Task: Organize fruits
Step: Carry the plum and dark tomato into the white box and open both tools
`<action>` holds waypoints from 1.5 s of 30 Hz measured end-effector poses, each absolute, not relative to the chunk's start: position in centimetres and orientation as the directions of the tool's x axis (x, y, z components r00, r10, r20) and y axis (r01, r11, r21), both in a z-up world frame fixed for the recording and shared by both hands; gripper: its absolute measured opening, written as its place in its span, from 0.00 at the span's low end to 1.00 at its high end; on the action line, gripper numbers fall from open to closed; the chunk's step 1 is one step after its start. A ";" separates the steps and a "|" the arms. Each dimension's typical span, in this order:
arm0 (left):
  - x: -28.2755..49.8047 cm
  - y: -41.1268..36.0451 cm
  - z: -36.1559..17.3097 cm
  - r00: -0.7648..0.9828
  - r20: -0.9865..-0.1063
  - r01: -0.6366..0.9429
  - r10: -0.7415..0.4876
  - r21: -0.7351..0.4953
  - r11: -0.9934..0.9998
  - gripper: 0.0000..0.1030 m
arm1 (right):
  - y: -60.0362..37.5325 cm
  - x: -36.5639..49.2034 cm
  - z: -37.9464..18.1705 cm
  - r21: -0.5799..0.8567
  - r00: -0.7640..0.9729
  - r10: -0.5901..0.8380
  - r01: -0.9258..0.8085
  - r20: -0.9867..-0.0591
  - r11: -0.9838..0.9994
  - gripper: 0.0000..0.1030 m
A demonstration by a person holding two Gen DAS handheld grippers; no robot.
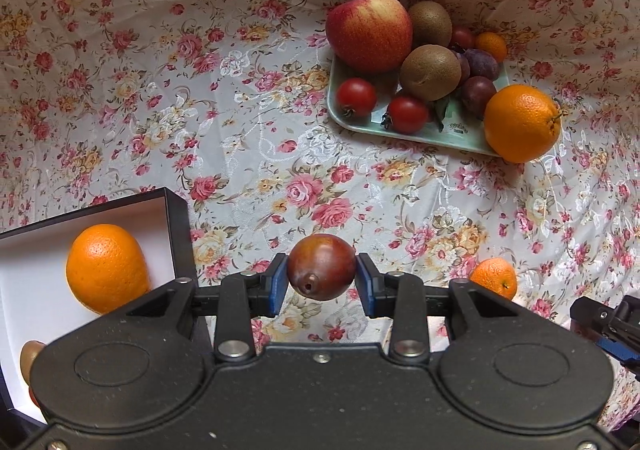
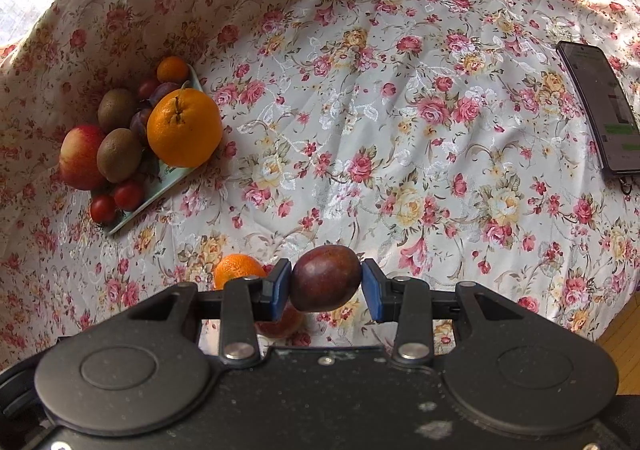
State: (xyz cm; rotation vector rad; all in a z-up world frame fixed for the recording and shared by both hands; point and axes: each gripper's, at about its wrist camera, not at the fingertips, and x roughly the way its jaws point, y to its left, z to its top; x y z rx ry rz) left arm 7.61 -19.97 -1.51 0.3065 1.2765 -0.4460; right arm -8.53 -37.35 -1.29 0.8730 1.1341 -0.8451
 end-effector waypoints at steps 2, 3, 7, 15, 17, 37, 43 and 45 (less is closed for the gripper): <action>7.4 -19.1 -0.9 0.235 -0.960 0.475 -0.150 -0.021 0.880 0.44 | -36.7 -8.7 -1.2 0.142 0.209 -0.116 0.894 -0.971 0.424 0.39; 7.3 -18.6 -0.6 0.242 -0.959 0.470 -0.149 -0.019 0.883 0.44 | -36.4 -8.8 -1.2 0.141 0.209 -0.115 0.893 -0.971 0.428 0.39; 6.9 -16.4 0.4 0.265 -0.952 0.445 -0.151 -0.019 0.895 0.44 | -34.9 -9.0 -0.9 0.137 0.210 -0.119 0.886 -0.971 0.444 0.39; 6.2 -11.3 1.6 0.304 -0.943 0.394 -0.133 -0.002 0.919 0.44 | -31.1 -8.4 -0.2 0.144 0.224 -0.107 0.858 -0.969 0.494 0.39; 6.1 -10.1 1.7 0.311 -0.942 0.382 -0.129 0.000 0.924 0.44 | -30.0 -8.1 -0.2 0.146 0.228 -0.103 0.849 -0.968 0.508 0.39; 9.0 1.4 2.1 0.353 -0.935 0.196 -0.048 0.024 0.980 0.44 | -18.7 -2.1 0.2 0.246 0.318 0.026 0.678 -0.948 0.693 0.39; 9.9 3.6 1.9 0.354 -0.935 0.160 -0.025 0.034 0.987 0.44 | -15.0 -0.2 0.9 0.302 0.366 0.087 0.588 -0.927 0.750 0.39; 10.2 4.1 1.7 0.354 -0.935 0.151 -0.015 0.041 0.988 0.44 | -13.7 0.4 1.1 0.318 0.376 0.109 0.556 -0.920 0.768 0.39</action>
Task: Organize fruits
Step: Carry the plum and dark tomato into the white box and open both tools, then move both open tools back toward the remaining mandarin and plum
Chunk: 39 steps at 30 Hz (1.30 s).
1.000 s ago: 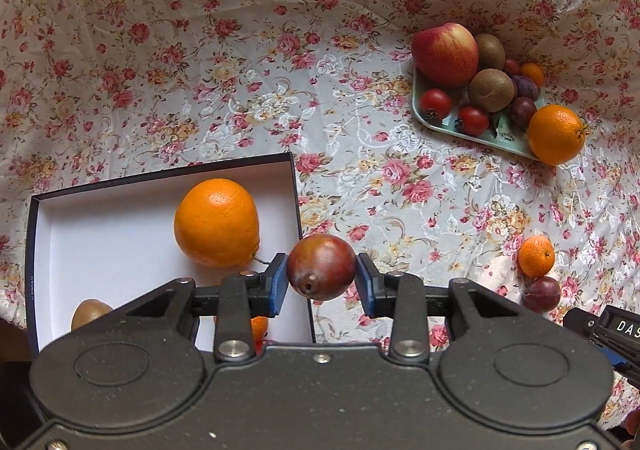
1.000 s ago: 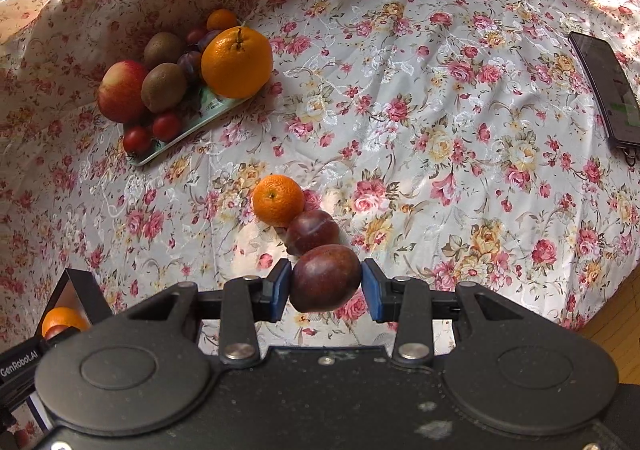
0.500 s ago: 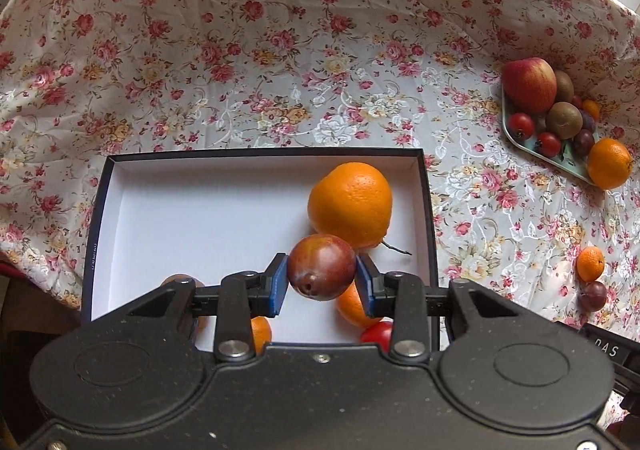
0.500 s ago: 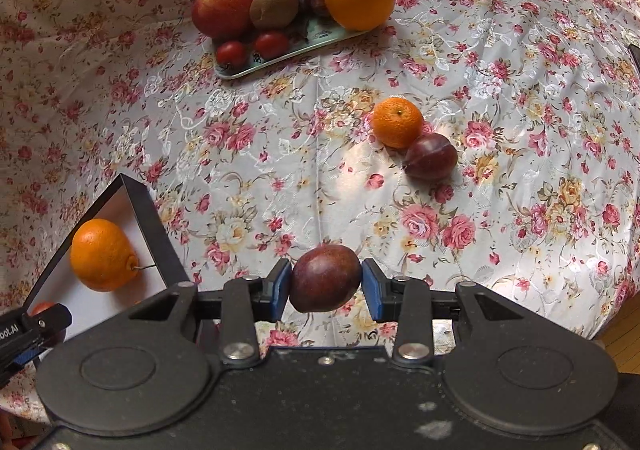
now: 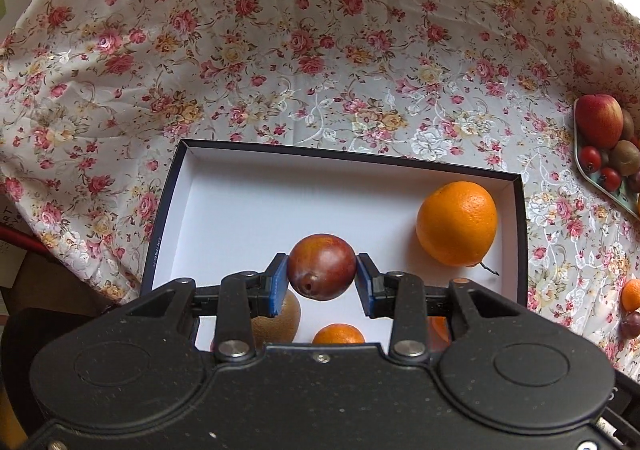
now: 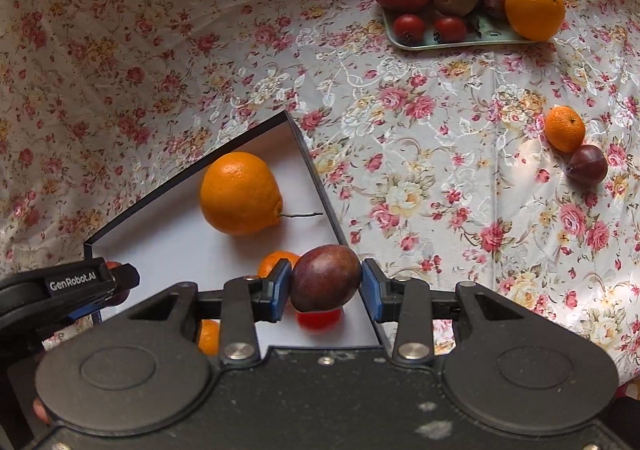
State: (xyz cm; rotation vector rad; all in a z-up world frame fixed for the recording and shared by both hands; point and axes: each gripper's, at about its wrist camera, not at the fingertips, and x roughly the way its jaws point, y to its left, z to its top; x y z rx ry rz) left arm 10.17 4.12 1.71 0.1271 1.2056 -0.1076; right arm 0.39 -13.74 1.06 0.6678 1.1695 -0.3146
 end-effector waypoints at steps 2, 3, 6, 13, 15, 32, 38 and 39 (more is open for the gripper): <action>10.5 4.7 1.5 0.352 -0.936 0.137 -0.006 0.045 0.990 0.44 | -12.5 0.9 1.1 0.329 0.388 0.125 0.521 -0.913 0.788 0.39; 10.7 5.0 1.5 0.352 -0.936 0.128 -0.003 0.045 0.991 0.44 | -11.9 1.1 1.2 0.335 0.395 0.132 0.503 -0.909 0.797 0.39; 11.2 5.8 1.4 0.352 -0.936 0.106 0.005 0.046 0.993 0.44 | -10.4 1.7 1.4 0.347 0.405 0.157 0.450 -0.900 0.823 0.39; 11.9 6.5 1.4 0.361 -0.933 0.075 0.009 0.039 0.996 0.45 | -8.8 2.8 1.7 0.339 0.397 0.183 0.370 -0.899 0.865 0.40; 12.0 6.5 1.4 0.365 -0.931 0.070 0.016 0.044 0.997 0.45 | -8.8 2.9 1.9 0.338 0.400 0.186 0.353 -0.897 0.873 0.40; 12.0 4.2 0.2 0.296 -0.954 0.114 0.037 0.074 0.991 0.45 | -11.1 2.4 0.9 0.304 0.332 0.168 0.415 -0.928 0.858 0.40; 12.0 3.6 0.0 0.284 -0.957 0.128 0.056 0.096 0.987 0.45 | -11.6 2.1 0.9 0.301 0.326 0.165 0.428 -0.931 0.852 0.40; 11.9 3.5 -0.1 0.282 -0.957 0.132 0.061 0.102 0.986 0.45 | -11.7 2.1 0.9 0.302 0.326 0.165 0.433 -0.931 0.849 0.40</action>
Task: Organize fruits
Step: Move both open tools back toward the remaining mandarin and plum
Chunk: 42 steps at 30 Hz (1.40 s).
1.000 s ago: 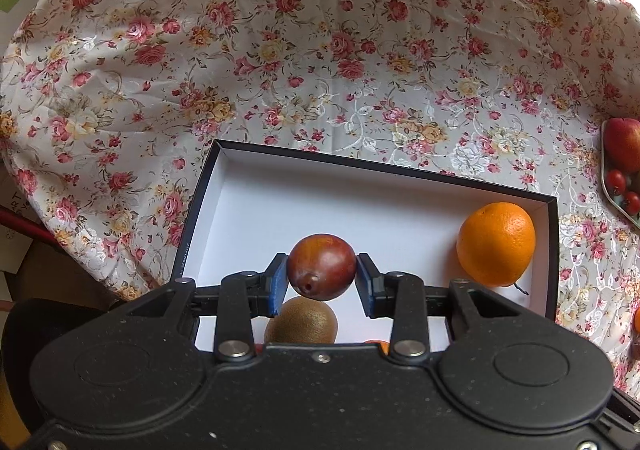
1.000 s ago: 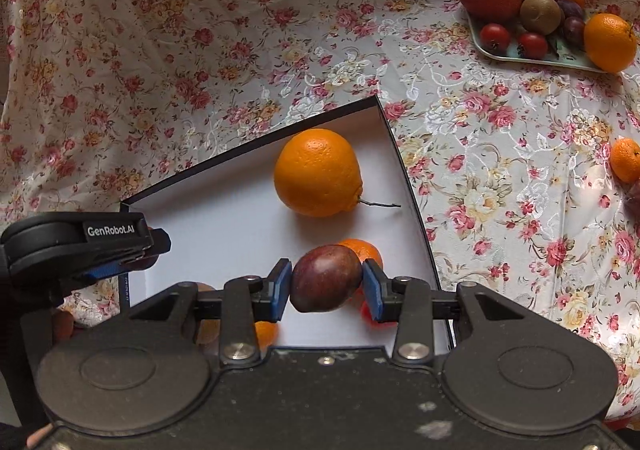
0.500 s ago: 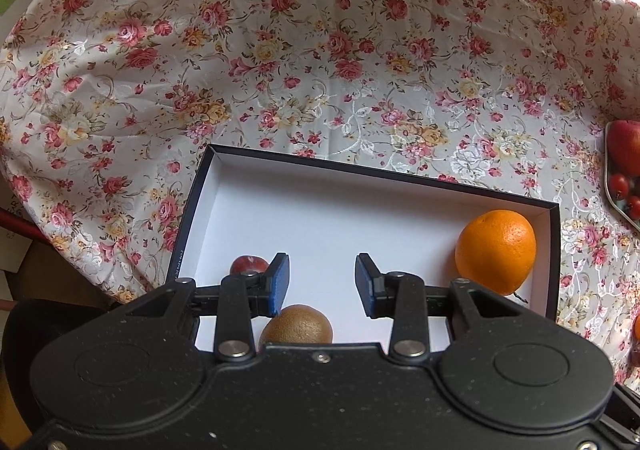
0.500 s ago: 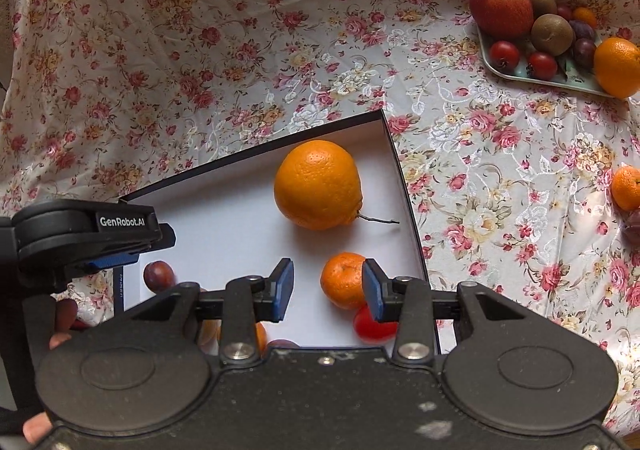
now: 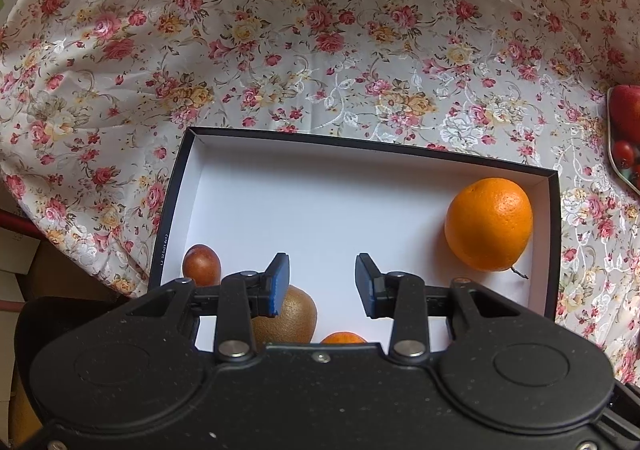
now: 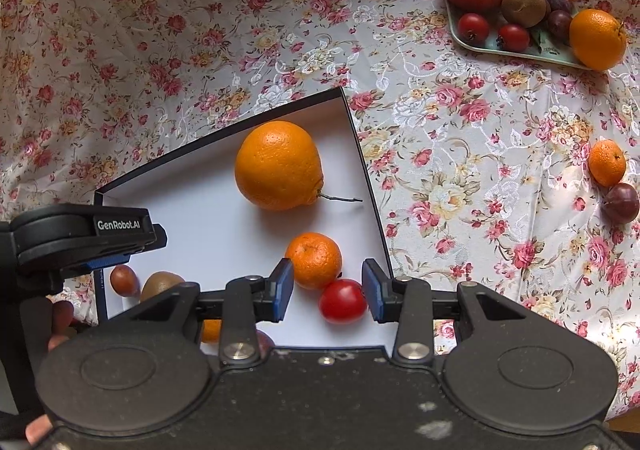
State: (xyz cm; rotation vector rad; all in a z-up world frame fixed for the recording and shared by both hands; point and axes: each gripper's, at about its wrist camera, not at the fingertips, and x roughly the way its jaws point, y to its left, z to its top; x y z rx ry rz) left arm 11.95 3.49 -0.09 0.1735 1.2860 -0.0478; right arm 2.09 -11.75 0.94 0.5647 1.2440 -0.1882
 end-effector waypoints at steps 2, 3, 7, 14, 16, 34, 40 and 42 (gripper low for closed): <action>12.0 3.3 -0.3 0.276 -0.959 0.141 0.067 0.110 0.984 0.45 | -12.1 2.2 1.0 0.309 0.326 0.169 0.445 -0.930 0.840 0.40; 11.9 3.2 -0.3 0.274 -0.959 0.145 0.071 0.114 0.983 0.45 | -12.2 2.2 1.0 0.311 0.326 0.170 0.451 -0.930 0.836 0.40; 11.8 3.0 -0.5 0.269 -0.959 0.163 0.086 0.133 0.977 0.45 | -12.6 2.3 0.8 0.310 0.321 0.167 0.472 -0.932 0.825 0.40; 11.5 2.4 -0.7 0.258 -0.963 0.199 0.080 0.134 0.971 0.45 | -13.2 2.5 0.2 0.312 0.294 0.177 0.513 -0.939 0.800 0.40; 11.4 2.2 -0.7 0.256 -0.963 0.209 0.080 0.136 0.968 0.45 | -13.5 2.6 0.0 0.307 0.286 0.175 0.525 -0.942 0.794 0.40; 9.3 -3.7 0.7 0.305 -0.952 0.357 0.031 0.144 0.923 0.45 | -20.6 -0.2 -1.5 0.201 0.203 0.077 0.712 -0.976 0.673 0.40; 7.8 -7.8 0.7 0.308 -0.951 0.443 0.000 0.143 0.885 0.45 | -25.0 -2.3 -1.7 0.166 0.173 0.045 0.791 -0.984 0.588 0.40; 7.2 -9.2 0.7 0.309 -0.951 0.469 -0.011 0.142 0.872 0.45 | -26.5 -3.1 -1.8 0.157 0.163 0.039 0.815 -0.986 0.558 0.40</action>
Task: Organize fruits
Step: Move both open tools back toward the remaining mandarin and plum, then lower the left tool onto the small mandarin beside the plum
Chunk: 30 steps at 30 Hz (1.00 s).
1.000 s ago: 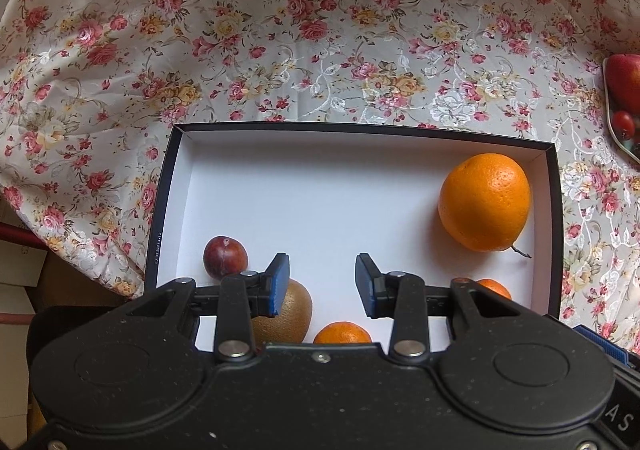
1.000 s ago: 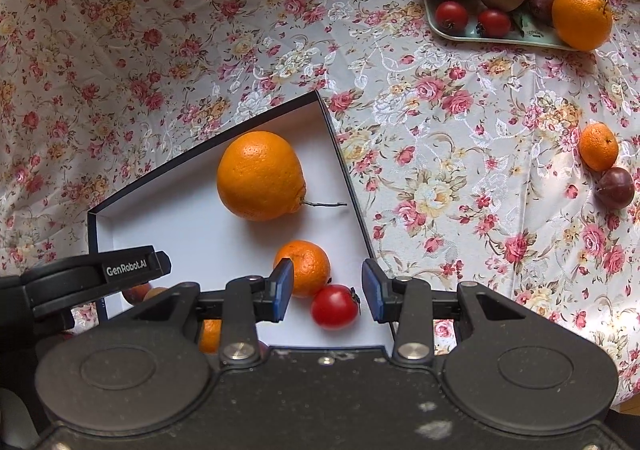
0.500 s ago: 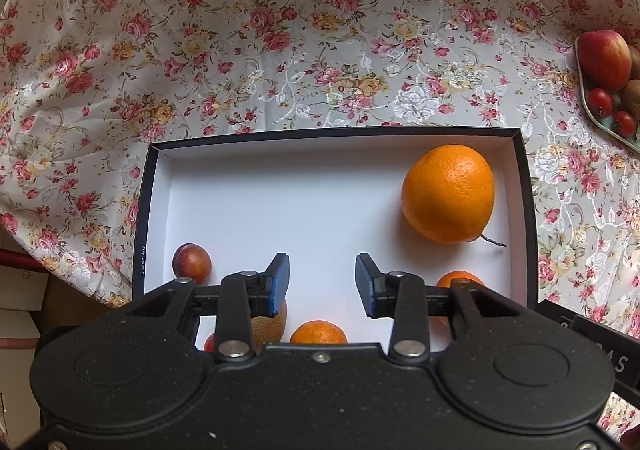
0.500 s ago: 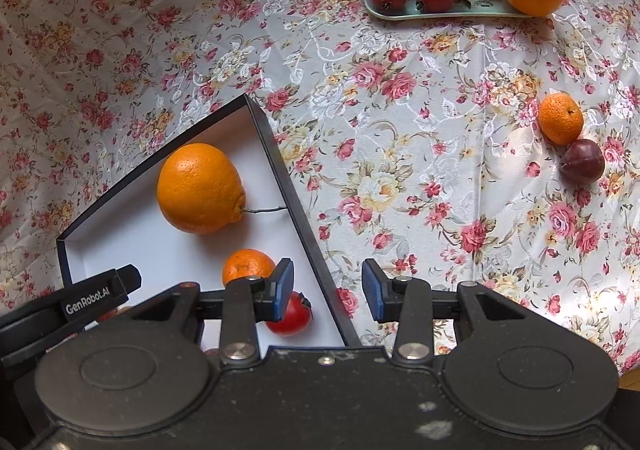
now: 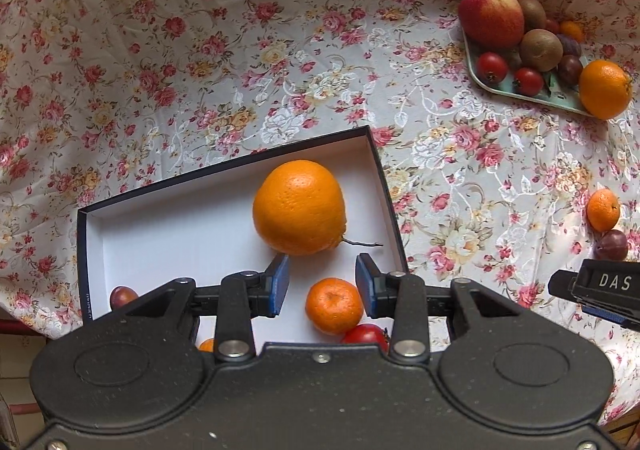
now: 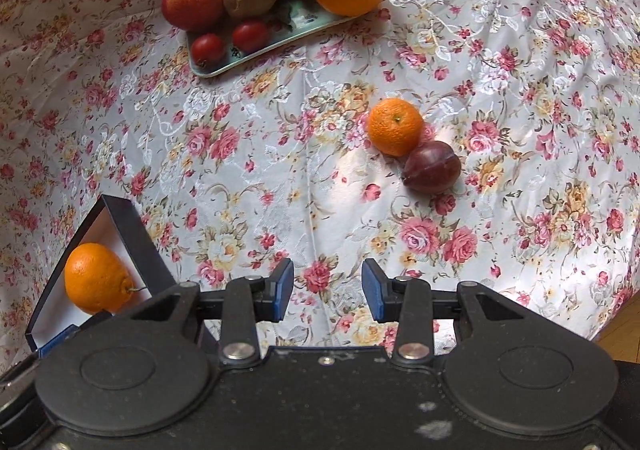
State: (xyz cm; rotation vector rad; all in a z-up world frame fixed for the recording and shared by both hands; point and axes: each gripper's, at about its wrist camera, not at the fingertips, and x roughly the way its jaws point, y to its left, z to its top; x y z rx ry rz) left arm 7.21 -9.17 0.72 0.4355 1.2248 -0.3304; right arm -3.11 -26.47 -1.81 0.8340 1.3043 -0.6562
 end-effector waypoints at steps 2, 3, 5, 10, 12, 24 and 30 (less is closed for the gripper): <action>6.7 -10.4 0.7 0.304 -0.952 0.489 -0.024 0.135 0.862 0.45 | -27.6 -3.8 -1.8 0.151 0.156 0.035 0.834 -0.987 0.530 0.40; 6.5 -11.0 0.7 0.301 -0.953 0.499 -0.029 0.131 0.857 0.45 | -28.3 -4.4 -1.8 0.149 0.154 0.031 0.848 -0.988 0.509 0.40; 6.1 -12.2 0.5 0.298 -0.954 0.511 -0.037 0.127 0.850 0.45 | -29.4 -5.2 -1.8 0.144 0.152 0.022 0.866 -0.988 0.478 0.40; 5.2 -14.9 0.1 0.271 -0.961 0.549 -0.061 0.102 0.829 0.45 | -32.2 -7.4 -1.9 0.120 0.135 -0.007 0.900 -0.991 0.420 0.40; 4.8 -16.0 0.0 0.254 -0.964 0.563 -0.077 0.083 0.822 0.45 | -32.9 -8.2 -1.9 0.110 0.129 -0.019 0.911 -0.992 0.398 0.40; 2.4 -22.7 -0.3 0.212 -0.963 0.656 -0.165 0.015 0.755 0.45 | -36.6 -12.1 -3.0 0.077 0.097 -0.051 0.950 -0.994 0.303 0.40; 2.2 -25.3 -1.5 0.172 -0.967 0.680 -0.187 -0.021 0.733 0.45 | -37.9 -12.6 -3.4 0.110 0.123 -0.046 0.968 -0.991 0.224 0.40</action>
